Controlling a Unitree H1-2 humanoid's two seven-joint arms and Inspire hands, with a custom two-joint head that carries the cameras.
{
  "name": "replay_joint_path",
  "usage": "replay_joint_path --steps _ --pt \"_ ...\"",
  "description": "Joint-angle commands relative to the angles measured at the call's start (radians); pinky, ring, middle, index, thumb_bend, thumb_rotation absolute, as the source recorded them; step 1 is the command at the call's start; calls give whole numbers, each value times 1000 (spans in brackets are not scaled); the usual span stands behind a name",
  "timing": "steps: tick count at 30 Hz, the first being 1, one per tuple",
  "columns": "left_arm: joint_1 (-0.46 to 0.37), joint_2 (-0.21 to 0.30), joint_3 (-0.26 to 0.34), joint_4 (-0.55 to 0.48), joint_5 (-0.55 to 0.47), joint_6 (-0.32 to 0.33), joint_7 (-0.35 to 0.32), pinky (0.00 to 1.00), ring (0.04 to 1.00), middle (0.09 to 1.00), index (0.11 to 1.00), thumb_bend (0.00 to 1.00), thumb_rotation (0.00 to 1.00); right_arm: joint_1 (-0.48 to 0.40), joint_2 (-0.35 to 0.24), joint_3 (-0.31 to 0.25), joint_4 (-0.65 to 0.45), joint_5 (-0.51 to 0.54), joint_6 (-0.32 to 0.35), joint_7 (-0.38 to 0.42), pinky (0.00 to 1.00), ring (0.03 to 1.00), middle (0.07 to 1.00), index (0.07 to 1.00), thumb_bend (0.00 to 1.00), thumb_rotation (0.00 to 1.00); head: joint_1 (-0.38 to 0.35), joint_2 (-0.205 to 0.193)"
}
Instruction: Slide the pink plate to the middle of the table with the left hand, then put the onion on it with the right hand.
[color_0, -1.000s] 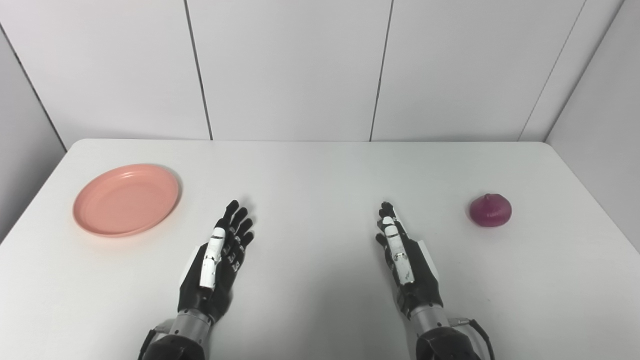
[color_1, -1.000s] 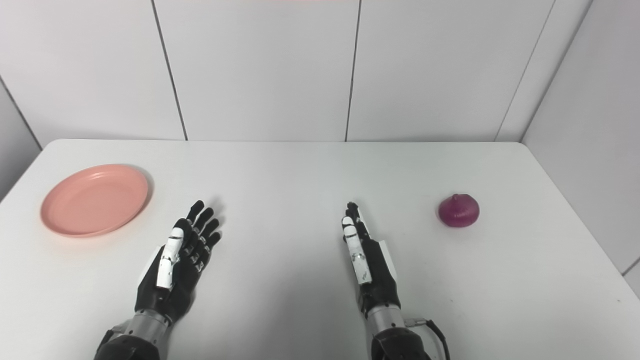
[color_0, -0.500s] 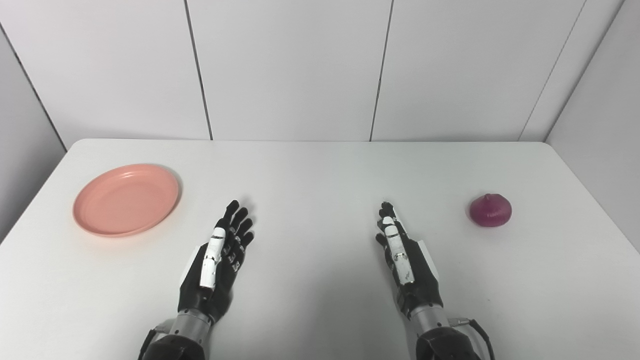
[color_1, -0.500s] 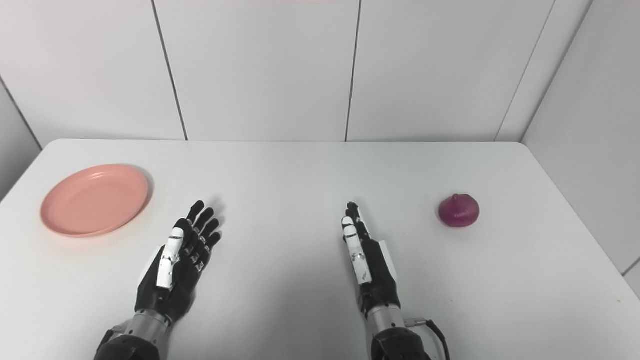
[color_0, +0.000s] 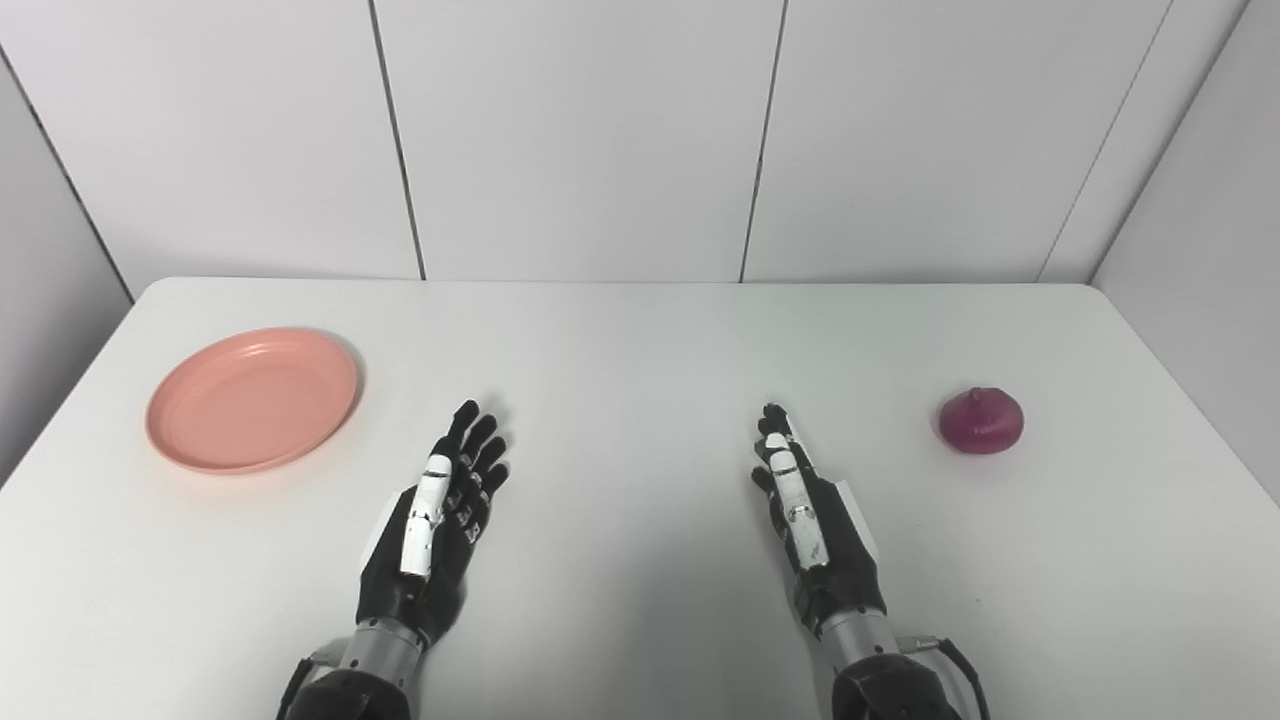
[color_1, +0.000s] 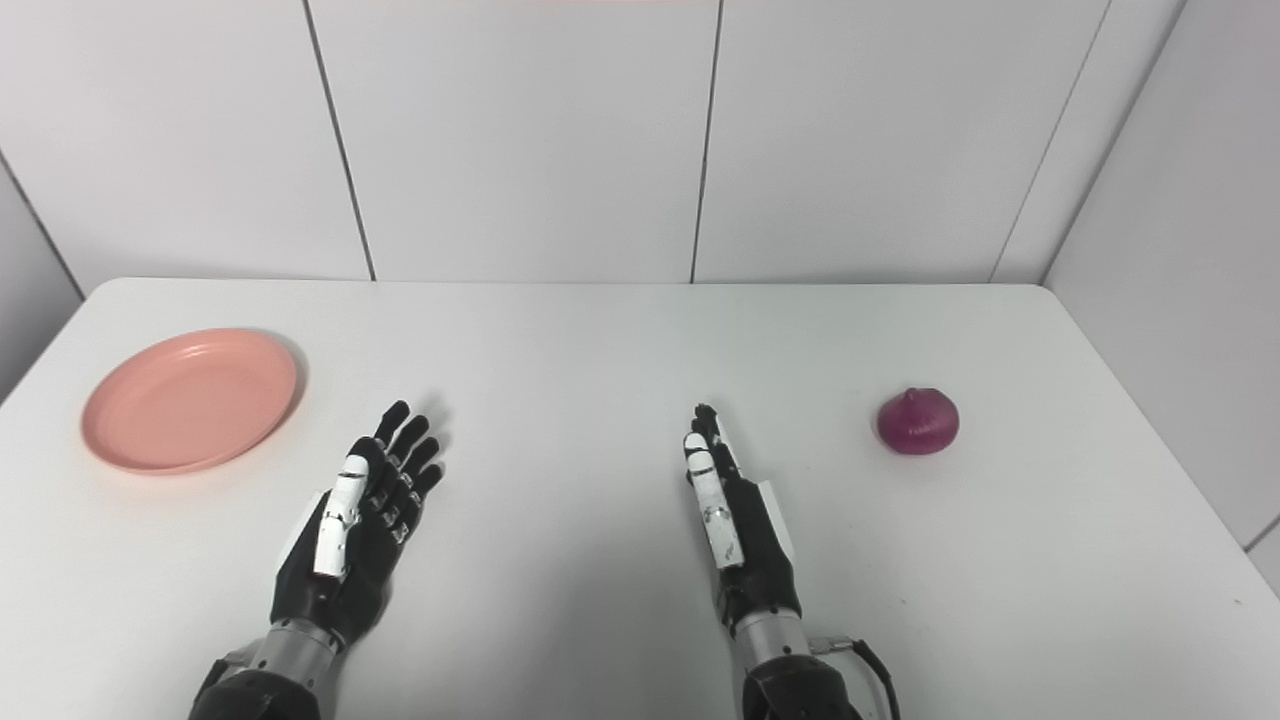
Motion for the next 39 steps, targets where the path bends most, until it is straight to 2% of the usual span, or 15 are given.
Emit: replay_joint_path --steps 1,39 --pt "3 17 -4 -23 -3 -15 -5 1000 996 1000 998 434 1000 -24 8 -1 -29 5 -33 7 1000 996 992 987 237 1000 1 -1" --pt "2 16 -3 -28 1 -11 0 1000 994 1000 996 430 1000 -24 3 1 -26 4 -48 11 1000 994 992 986 232 1000 1 -1"
